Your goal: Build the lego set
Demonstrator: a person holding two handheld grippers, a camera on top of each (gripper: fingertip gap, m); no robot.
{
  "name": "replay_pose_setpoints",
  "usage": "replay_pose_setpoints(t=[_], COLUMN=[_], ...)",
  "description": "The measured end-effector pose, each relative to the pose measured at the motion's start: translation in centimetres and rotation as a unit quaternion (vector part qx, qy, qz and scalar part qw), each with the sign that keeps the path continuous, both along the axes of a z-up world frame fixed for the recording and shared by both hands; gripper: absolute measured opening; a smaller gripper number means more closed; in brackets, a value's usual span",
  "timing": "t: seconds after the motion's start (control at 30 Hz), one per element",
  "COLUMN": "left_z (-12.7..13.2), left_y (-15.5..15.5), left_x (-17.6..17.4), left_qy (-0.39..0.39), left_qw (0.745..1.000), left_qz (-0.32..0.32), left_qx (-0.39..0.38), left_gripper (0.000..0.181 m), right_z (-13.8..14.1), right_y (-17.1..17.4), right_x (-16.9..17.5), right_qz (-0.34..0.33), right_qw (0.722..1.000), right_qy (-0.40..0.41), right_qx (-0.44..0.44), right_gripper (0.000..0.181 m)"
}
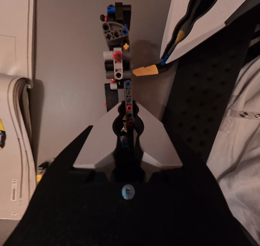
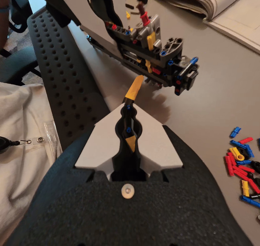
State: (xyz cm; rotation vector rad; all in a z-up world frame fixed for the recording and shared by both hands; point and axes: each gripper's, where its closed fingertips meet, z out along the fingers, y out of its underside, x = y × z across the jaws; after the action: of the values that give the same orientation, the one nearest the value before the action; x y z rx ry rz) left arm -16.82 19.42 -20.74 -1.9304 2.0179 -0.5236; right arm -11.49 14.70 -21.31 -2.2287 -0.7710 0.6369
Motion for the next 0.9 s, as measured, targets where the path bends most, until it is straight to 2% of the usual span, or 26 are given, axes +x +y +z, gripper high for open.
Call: replay_pose_setpoints(t=[0.1,0.6,0.9], left_z=[0.1,0.1,0.6], left_y=[-1.2,-1.9,-1.4], left_x=[-0.5,-0.7,-1.0], left_qy=[-0.005,-0.002,-0.004], left_qw=[0.999,0.999,1.0], left_qz=[-0.004,-0.03,-0.019], left_qx=[-0.049,-0.016,-0.006], left_gripper=[0.006,0.011,0.013], right_z=[0.8,2.0,2.6], right_y=[-0.1,-2.2,-2.6], right_x=[0.2,0.5,0.5], right_qz=[-0.003,0.022,0.028], right_qw=[1.0,0.999,0.998], right_qy=[0.015,0.042,0.054], right_qx=[0.004,0.017,0.028], right_gripper=[0.004,0.005,0.006])
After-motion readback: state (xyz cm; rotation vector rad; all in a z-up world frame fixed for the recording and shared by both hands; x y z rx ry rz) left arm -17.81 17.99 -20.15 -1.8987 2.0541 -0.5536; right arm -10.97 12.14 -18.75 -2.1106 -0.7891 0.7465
